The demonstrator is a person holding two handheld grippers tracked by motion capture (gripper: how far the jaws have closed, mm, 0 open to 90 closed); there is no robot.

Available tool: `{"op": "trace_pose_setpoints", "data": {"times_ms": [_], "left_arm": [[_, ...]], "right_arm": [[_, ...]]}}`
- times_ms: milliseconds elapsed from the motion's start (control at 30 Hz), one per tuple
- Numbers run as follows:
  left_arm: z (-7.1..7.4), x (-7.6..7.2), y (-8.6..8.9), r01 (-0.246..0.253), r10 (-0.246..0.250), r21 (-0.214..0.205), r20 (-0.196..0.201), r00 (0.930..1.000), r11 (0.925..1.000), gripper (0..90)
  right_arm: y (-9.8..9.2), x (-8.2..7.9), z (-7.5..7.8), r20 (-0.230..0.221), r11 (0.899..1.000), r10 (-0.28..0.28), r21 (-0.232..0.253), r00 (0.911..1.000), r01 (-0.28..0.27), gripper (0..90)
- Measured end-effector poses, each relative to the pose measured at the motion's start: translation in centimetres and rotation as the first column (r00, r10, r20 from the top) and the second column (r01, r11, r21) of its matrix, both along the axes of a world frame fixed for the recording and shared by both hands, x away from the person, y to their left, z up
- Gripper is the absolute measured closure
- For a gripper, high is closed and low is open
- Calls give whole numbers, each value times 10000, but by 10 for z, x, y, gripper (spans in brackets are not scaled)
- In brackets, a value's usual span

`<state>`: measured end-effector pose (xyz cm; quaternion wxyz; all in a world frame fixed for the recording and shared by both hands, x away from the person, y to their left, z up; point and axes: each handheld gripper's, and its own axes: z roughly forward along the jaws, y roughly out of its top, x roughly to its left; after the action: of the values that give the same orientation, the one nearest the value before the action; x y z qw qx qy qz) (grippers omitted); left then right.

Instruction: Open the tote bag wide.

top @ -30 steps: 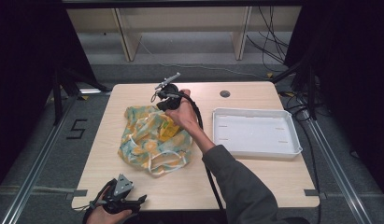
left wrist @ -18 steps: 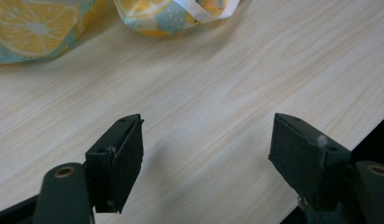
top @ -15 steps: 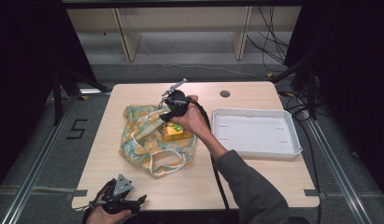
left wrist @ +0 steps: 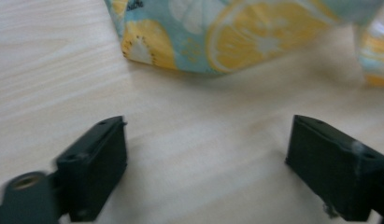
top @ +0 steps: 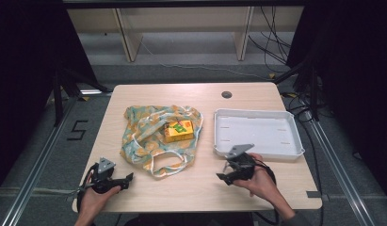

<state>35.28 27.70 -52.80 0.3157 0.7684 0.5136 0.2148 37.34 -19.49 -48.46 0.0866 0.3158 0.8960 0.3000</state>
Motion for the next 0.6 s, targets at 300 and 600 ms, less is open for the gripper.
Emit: {"op": "trace_pose_setpoints", "data": {"times_ms": [300,600], "left_arm": [[-1,6,-1,-589,589,-216,-4,9983,9980,0],[-1,6,-1,-586,586,-209,-7,9983,9981,0]], "right_arm": [[-50,-18,-35,1234,9915,-744,1151,9896,602,151],[-55,-15,-35,1439,9845,-1515,1104,9779,1362,147]]}}
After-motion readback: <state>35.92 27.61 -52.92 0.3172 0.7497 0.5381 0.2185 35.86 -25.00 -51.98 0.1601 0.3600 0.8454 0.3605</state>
